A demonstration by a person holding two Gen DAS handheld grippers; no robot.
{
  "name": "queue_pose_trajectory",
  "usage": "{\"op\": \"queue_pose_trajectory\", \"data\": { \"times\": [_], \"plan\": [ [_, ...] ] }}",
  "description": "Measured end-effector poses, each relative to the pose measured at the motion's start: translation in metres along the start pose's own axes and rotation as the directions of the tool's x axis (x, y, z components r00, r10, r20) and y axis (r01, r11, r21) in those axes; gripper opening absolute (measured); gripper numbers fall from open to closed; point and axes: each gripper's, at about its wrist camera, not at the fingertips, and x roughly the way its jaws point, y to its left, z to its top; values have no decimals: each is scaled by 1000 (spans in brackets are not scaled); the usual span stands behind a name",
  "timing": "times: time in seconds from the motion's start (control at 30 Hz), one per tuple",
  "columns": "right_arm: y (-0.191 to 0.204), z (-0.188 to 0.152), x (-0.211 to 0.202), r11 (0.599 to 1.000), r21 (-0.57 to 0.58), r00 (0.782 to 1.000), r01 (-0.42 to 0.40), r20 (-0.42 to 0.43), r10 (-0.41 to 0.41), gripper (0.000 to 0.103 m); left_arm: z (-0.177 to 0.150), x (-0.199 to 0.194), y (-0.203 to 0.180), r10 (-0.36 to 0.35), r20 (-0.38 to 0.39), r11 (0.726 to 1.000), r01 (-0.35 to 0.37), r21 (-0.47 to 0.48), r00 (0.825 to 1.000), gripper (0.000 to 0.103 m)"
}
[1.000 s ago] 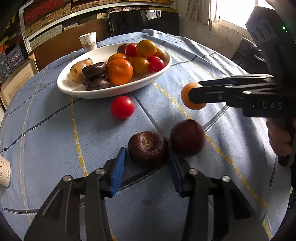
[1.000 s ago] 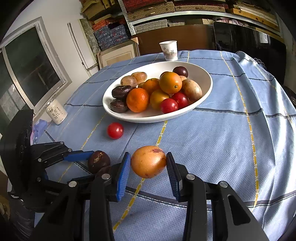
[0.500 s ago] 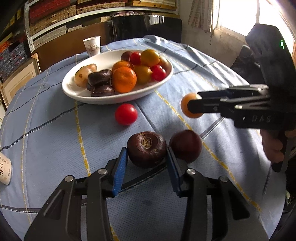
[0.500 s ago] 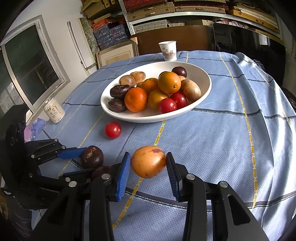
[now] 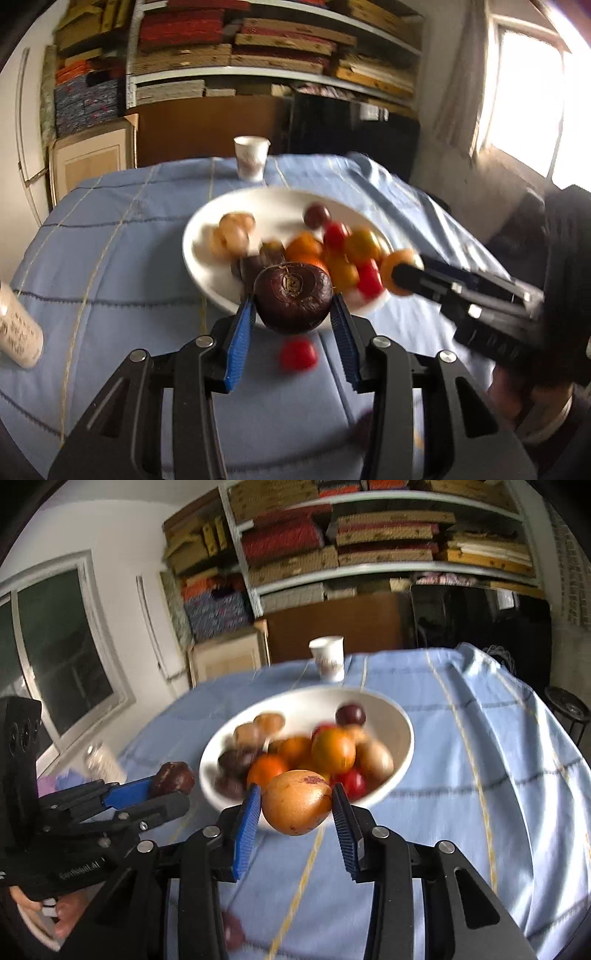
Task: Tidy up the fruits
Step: 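Carry both fruits onto the white plate and open both tools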
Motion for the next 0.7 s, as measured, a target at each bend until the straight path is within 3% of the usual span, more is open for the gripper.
{"op": "queue_pose_trajectory", "data": {
  "times": [0.3,0.5,0.6,0.7],
  "plan": [
    [-7,44,47,999,37,999,18,38,-19,40,62,62,18,31,-20,999,-32,-40,999,41],
    [-18,63,86,996,94,1000,-13,-23,15,41,86,98,29,30,-52,997,-34,-76,998,42],
    [-24,67,95,994,112,999,-16,-27,19,42,86,102,34,50,-45,995,-54,-84,998,55],
    [-26,71,90,991,129,999,-31,-7,32,43,85,95,37,72,-31,994,-75,-81,997,57]
  ]
}}
